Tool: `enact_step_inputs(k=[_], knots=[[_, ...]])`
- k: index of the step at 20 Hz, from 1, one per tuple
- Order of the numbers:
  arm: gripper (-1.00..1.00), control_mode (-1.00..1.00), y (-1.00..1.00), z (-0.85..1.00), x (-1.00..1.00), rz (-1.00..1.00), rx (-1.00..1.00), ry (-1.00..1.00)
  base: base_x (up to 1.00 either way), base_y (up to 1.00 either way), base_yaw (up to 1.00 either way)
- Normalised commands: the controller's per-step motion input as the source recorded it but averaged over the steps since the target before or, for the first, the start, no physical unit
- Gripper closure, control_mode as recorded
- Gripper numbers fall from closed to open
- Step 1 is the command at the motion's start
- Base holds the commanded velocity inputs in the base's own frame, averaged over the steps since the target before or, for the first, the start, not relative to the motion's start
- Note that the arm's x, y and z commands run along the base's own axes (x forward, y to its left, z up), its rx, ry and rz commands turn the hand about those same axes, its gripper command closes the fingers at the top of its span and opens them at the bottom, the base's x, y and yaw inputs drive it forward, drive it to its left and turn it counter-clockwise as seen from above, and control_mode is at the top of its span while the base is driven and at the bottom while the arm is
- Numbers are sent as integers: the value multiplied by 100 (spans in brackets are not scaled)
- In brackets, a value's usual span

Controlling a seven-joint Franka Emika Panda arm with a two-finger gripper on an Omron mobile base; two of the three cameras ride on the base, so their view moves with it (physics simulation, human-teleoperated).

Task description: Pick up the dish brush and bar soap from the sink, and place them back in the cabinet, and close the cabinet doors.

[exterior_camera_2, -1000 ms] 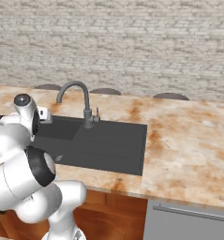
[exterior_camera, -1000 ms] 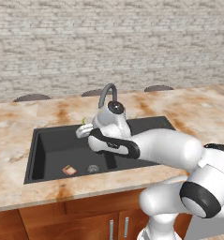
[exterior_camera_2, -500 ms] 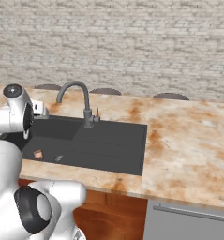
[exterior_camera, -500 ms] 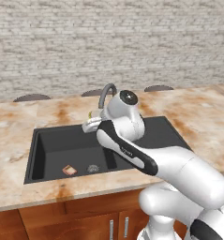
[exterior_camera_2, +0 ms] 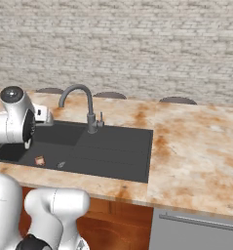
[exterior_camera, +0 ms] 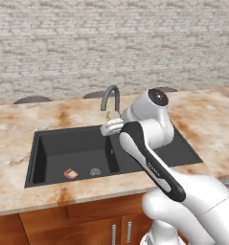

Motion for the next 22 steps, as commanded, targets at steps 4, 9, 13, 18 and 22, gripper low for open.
enact_step_inputs(k=[4,9,13,18,22], knots=[[100,-100,-42,22,-28,0,-2,0,0,0,0],[100,-100,-48,20,-23,0,-1,0,0,0,0],[100,-100,-46,10,-18,-2,-2,0,0,0,0],[100,-100,-40,4,-2,-9,-7,0,0,0,0],[100,-100,-32,2,0,-15,-11,0,0,0,0]])
